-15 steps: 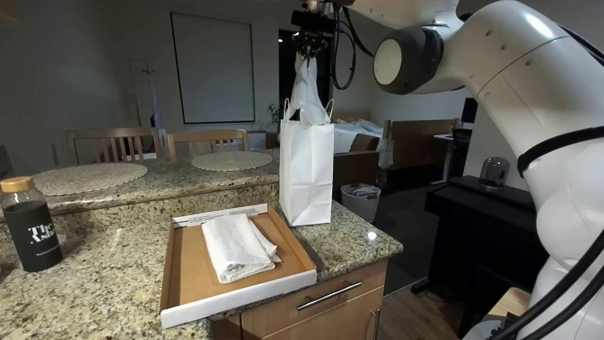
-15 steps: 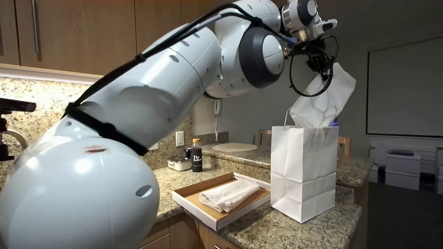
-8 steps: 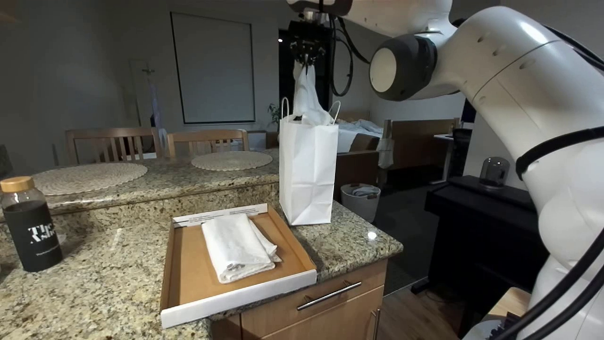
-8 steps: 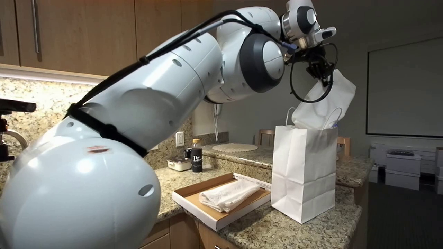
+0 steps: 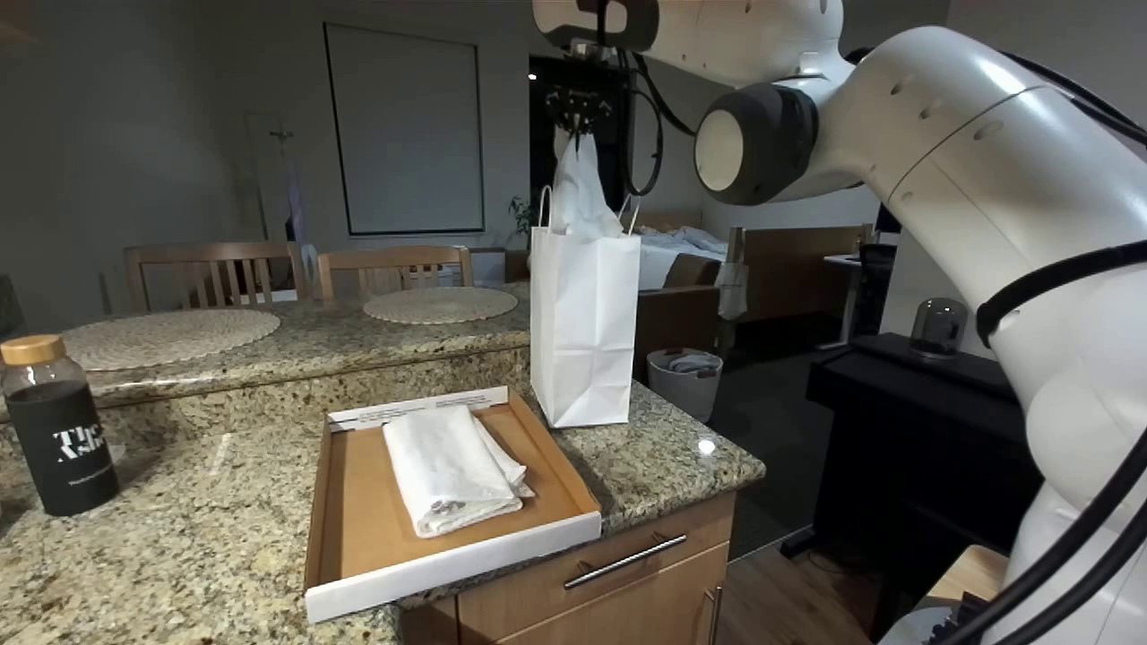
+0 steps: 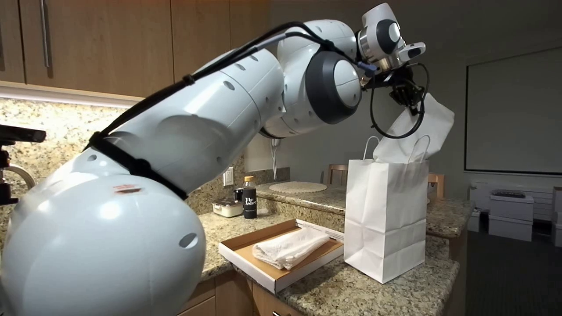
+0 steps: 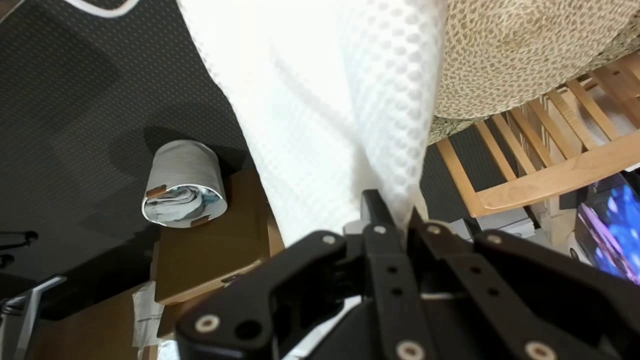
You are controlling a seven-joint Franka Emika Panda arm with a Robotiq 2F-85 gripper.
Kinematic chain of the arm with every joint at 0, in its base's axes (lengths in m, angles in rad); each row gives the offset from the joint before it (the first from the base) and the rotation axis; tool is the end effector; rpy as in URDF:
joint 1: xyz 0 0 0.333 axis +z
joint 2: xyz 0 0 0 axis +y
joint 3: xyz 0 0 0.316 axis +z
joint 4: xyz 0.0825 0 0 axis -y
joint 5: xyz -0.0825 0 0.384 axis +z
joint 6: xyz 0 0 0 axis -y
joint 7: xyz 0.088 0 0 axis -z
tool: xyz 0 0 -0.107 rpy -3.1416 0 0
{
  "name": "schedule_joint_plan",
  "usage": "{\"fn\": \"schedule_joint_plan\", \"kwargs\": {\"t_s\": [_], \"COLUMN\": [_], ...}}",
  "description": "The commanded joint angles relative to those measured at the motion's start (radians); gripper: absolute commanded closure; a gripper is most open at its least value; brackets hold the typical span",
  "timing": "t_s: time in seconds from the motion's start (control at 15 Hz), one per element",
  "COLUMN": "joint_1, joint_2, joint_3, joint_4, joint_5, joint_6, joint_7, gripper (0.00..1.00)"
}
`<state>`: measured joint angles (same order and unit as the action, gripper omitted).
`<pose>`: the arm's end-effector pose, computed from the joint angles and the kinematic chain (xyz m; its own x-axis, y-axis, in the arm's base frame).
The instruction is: Place one white towel in the white bag
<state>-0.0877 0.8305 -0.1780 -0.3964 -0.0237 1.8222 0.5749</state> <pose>0.7451 -0.1160 0.6566 0.5745 -0.6022 0.5544 -0.6254 -0.7599 -0.1772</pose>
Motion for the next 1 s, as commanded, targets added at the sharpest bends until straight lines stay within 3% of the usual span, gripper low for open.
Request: {"fn": "schedule_joint_plan", "kwargs": {"t_s": [0.0, 0.2, 0.27, 0.33, 0.93], "joint_1": [0.013, 0.015, 0.003, 0.011, 0.01], "joint_2": [0.011, 0.016, 0.051, 0.005, 0.011], "joint_3": [-0.014, -0.015, 0.007, 0.006, 0.011], "joint_4": [0.019, 0.037, 0.106, 0.033, 0.028], "joint_5": [-0.021, -0.021, -0.034, -0.04, -0.072], "joint_6": [0.05, 0.07, 0.046, 0.08, 0.116], "joint_7": [-0.027, -0.084, -0.105, -0.133, -0.302], "gripper": [0.94, 0.94, 0.94, 0.94, 0.95]}}
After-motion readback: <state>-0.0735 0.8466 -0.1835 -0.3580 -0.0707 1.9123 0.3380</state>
